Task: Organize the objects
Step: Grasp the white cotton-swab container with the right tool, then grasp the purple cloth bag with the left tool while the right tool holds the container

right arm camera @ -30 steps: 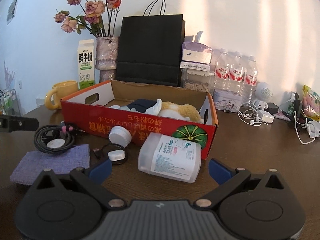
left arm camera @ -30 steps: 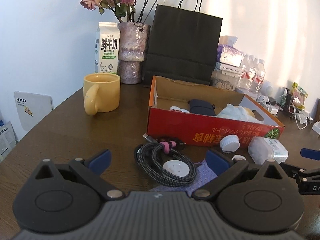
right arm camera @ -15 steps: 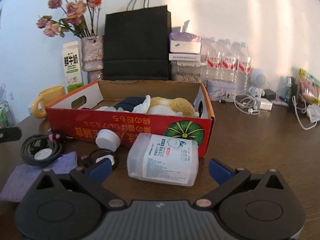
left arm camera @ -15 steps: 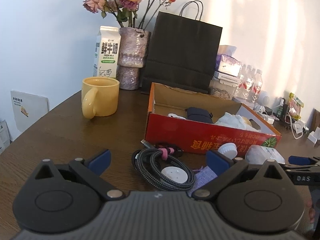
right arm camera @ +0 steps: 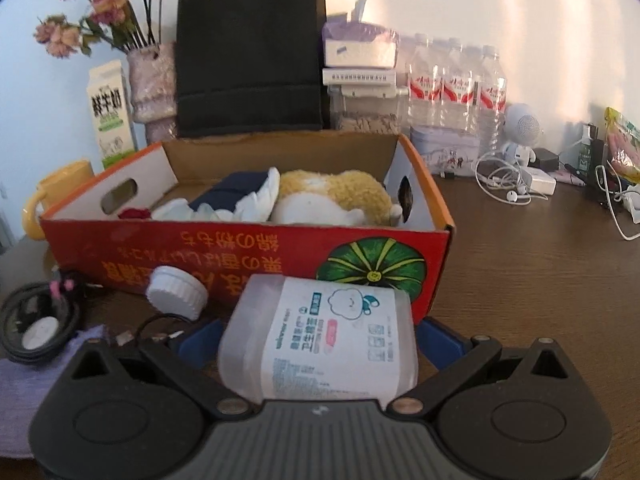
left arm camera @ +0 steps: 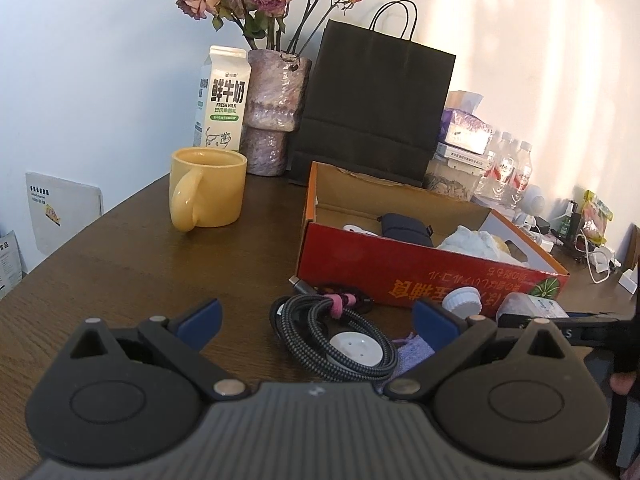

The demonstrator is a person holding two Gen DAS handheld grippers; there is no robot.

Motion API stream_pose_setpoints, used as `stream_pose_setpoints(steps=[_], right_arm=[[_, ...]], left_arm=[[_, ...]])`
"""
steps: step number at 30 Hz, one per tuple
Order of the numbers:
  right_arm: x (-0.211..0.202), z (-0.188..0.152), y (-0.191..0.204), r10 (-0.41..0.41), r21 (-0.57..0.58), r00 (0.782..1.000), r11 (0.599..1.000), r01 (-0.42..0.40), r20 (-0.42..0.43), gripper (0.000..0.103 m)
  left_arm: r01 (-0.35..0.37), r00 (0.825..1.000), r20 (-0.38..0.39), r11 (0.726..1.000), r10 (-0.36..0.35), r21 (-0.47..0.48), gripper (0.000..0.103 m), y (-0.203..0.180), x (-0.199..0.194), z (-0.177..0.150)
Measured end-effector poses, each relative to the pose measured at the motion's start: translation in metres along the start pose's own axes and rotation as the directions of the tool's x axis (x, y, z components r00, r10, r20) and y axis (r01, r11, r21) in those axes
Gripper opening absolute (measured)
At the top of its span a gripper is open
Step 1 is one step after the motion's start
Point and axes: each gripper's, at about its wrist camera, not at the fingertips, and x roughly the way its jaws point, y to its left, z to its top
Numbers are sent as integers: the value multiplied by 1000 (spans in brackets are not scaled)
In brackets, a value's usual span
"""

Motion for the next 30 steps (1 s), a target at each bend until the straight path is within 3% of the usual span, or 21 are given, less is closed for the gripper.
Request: stream_pose_setpoints(steps=[4,11,16,30], right_arm=[[9,4,-1,-15,10,1000,1000,15,-21,102],[14,5,0,-18,11,999,1000,18,-35,84],[10,3,0,12,12,1000,1000,-12,-28,84],[-74,-26,18,92,-94,983,993,-78,159,84]], left_arm=[[-5,1000,-5,1000,5,2,103,0,1,-1],[-10,1000,-10,1000,10,1,103,0,3,-1],[-10,1000,-16,1000,10,-4,103,1,4,-2],[-5,999,-44,1000,4,-9,103,2,6,-4]])
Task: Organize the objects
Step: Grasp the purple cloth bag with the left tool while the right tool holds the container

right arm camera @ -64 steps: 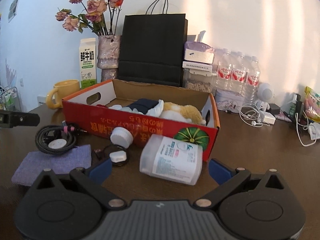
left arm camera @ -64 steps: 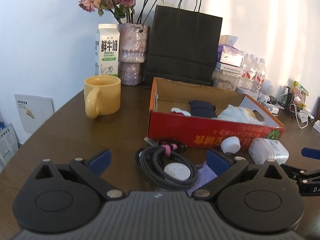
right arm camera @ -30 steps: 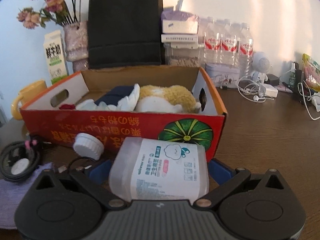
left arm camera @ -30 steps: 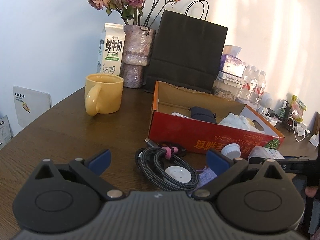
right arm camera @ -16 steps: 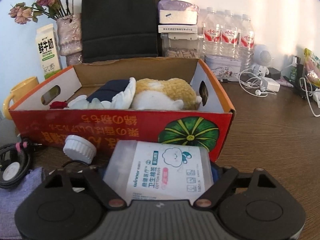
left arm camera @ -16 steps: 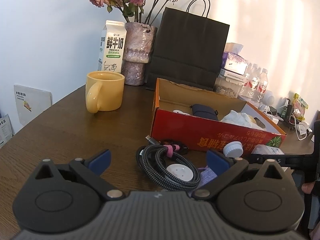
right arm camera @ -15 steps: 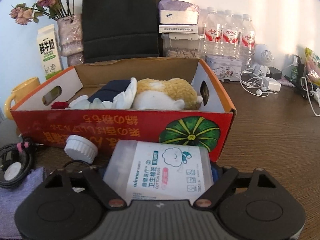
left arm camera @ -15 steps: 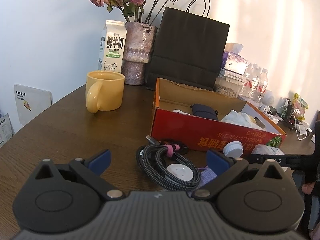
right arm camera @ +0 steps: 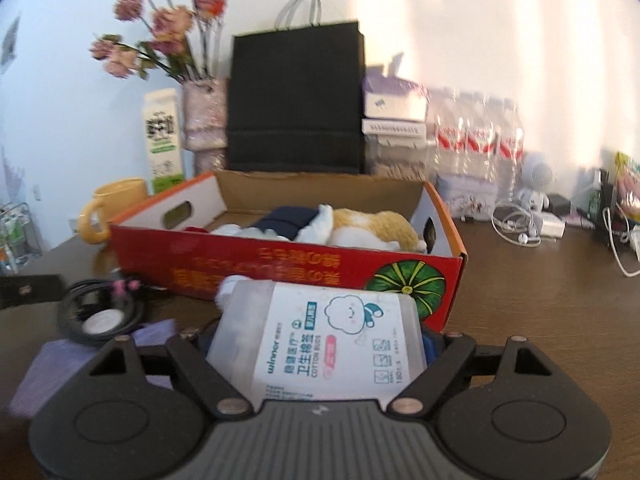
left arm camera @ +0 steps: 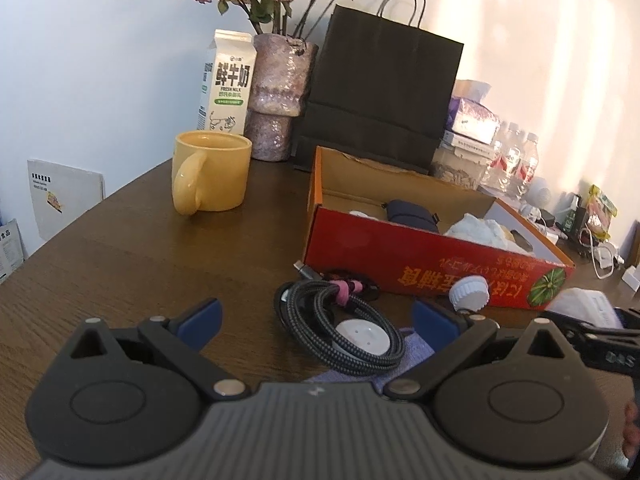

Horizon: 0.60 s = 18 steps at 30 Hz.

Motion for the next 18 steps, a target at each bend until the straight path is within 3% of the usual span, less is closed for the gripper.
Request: stream_pose_setpoints(steps=[7,13,18], right_arm=[[-24,-12,1,3,-4,1000,1000,-3,16,84],[-25,-15,1,9,-7,1000,1000,-9,9,84],[-27,-16,2,19,-9,1000,1000,-19,15,84]], left_arm=[[50,995,-85,995,-43,84,103,-16,1,-10],[131,978,-184,979,-101,158,103,-29,2,-18],[100,970,-242,959,-34,265,103,-37,16,-28]])
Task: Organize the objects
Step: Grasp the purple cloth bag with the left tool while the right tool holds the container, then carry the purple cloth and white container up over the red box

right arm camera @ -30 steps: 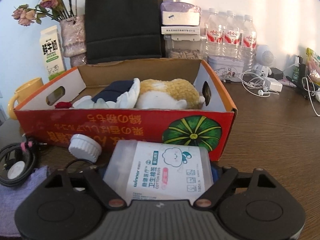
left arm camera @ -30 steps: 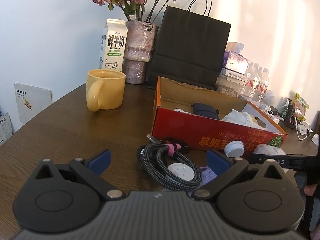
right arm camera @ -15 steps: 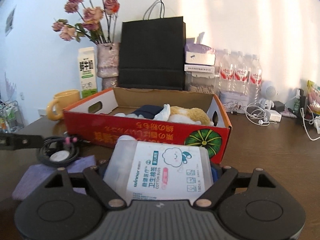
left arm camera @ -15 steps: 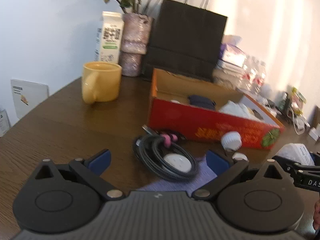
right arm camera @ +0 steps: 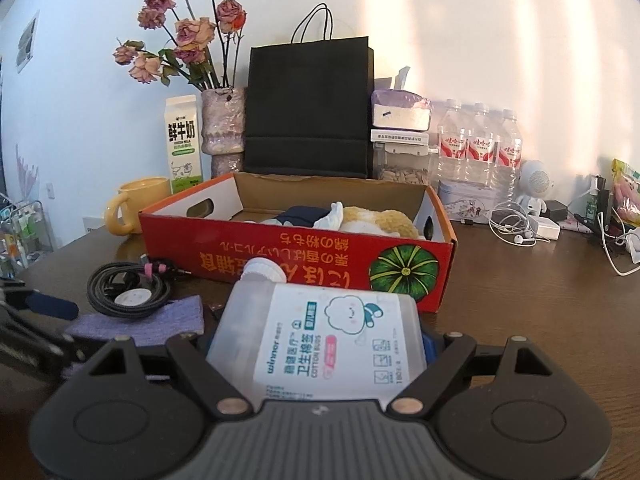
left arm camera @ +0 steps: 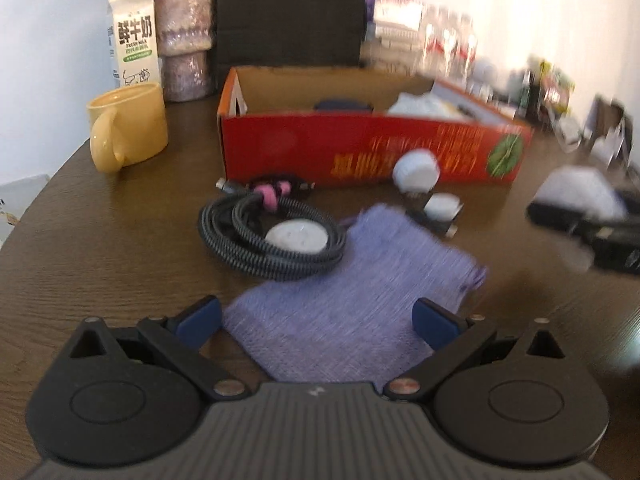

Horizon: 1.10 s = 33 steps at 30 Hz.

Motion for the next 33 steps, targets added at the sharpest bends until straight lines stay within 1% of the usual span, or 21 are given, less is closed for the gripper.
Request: stream_pose_setpoints(steps=[1,7,9,11,12,14,15,17,18,19,20,22,28,30,33], right_arm=[[0,0,0,1,-1,1000,1000,-1,1,84],[0,-1,4,10,-12,1000,1000,-10,-3,84],[0,-1,5,13,-16,1000,1000,-13,-4,84],[0,-1,5,16,-19,1000,1000,-16,-7,84],[1,-2,5,17,-19,1000,1000,-17,-8,84],[1,-2,6,20,-21,1000,1000,-20,-10,84],[1,-2,6,21,-21,1000,1000,-21,-11,84],[0,-3,7,22,-23,1000,999,-23,-11,84],[0,-3,7,23,-23,1000,999,-23,-12,84],[0,-3,7,23,-23,1000,999,-23,-12,84],[0,-3,7,24,-22,1000,999,-24,-12,84],[0,-3,7,23,-22,1000,999,-23,-12,84],[-1,-3,8,29,-22,1000,999,-29,-9,84],[-1,-3,8,30,-21,1000,999,-30,-7,84],[-2,-3,8,29,-19,1000,999,-29,-5,84]], left_arm=[[-9,1000,6,1000,9,16,103,-2,1,-1],[-10,1000,18,1000,10,8,103,-2,3,-1],[-17,1000,22,1000,17,0,101,-2,2,0],[-28,999,33,1000,29,-9,90,-3,1,0],[-29,999,38,1000,29,-9,87,-3,0,1],[-28,998,50,1000,28,-1,70,-5,-2,1],[-27,998,53,1000,27,5,65,-6,-3,1],[-13,998,62,1000,12,18,37,-9,-6,1],[3,998,64,1000,-5,24,30,-10,-8,0],[16,998,67,999,-18,33,19,-12,-10,-1],[8,997,74,999,-11,49,13,-16,-12,-1],[-8,996,91,998,2,64,12,-19,-17,-3],[38,988,148,998,-45,51,9,-21,-46,-6],[60,981,180,997,-68,47,9,-21,-57,-4],[95,966,237,995,-100,31,8,-20,-74,3]])
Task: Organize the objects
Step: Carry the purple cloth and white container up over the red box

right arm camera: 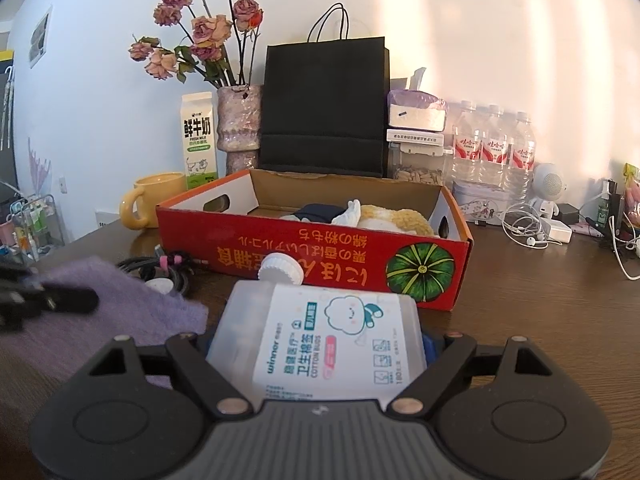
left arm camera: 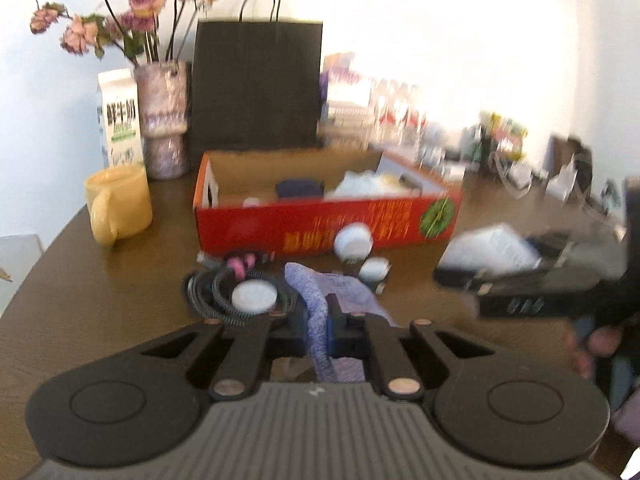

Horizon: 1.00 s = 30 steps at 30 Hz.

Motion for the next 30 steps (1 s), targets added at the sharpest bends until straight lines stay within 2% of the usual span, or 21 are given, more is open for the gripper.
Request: stream_pose_setpoints(steps=[4,15,30], right_arm=[[-1,0,0,1,0,1000,1000,-1,2,84],[-1,-1,-1,1,4,1000,1000,-1,1,84],[-11,15,-4,-10,6,998,1000,10,60,84]], left_arm=[[30,998,58,999,-29,-24,8,0,-10,13],[53,991,128,991,-37,-122,8,16,-16,37],[108,983,161,988,-89,-112,8,-4,-7,53]])
